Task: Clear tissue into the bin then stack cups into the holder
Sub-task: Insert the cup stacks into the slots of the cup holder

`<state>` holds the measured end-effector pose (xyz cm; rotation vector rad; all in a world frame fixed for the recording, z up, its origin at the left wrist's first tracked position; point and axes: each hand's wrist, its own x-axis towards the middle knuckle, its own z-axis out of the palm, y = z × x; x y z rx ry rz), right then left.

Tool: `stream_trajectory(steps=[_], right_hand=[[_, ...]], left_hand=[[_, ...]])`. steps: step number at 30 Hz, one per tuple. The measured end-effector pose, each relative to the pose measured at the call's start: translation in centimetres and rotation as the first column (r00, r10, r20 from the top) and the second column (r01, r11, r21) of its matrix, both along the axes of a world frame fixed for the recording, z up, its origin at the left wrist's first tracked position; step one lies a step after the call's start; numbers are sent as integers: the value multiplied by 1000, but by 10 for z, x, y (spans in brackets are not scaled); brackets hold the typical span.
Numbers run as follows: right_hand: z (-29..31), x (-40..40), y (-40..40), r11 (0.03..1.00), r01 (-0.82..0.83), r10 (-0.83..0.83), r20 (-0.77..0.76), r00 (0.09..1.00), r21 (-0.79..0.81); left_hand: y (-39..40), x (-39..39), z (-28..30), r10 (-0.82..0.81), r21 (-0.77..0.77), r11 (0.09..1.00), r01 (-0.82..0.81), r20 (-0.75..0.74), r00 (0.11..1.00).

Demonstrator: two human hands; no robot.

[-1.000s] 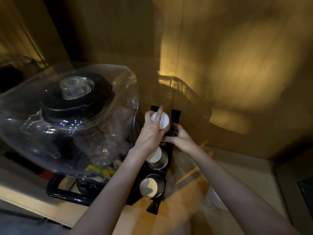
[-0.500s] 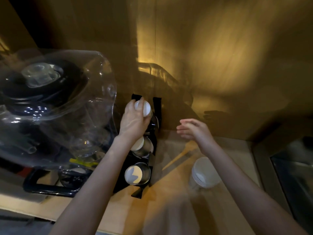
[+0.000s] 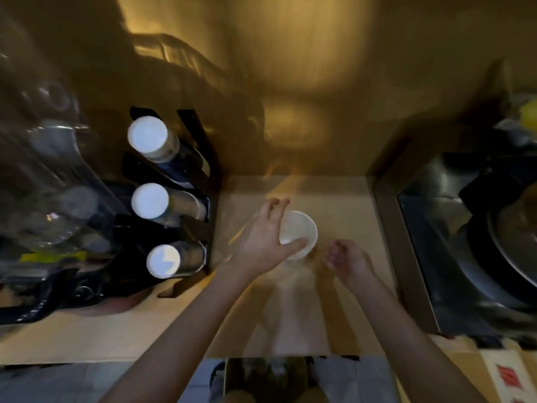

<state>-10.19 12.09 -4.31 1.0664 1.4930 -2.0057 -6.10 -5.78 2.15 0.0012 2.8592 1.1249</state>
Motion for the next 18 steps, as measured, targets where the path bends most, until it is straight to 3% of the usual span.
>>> stream_trajectory(steps=[3, 6, 18], right_hand=[[-15, 18, -4, 988, 3, 24, 173, 985, -156], [-17, 25, -18, 959, 13, 52, 222, 974, -282], [-12, 24, -48, 861, 34, 111, 252, 961, -507]], left_hand=[[16, 2, -33, -20, -112, 993, 29, 79, 997], [22, 0, -49, -6, -176, 984, 21, 83, 997], [20, 14, -47, 121, 1, 993, -121, -22, 992]])
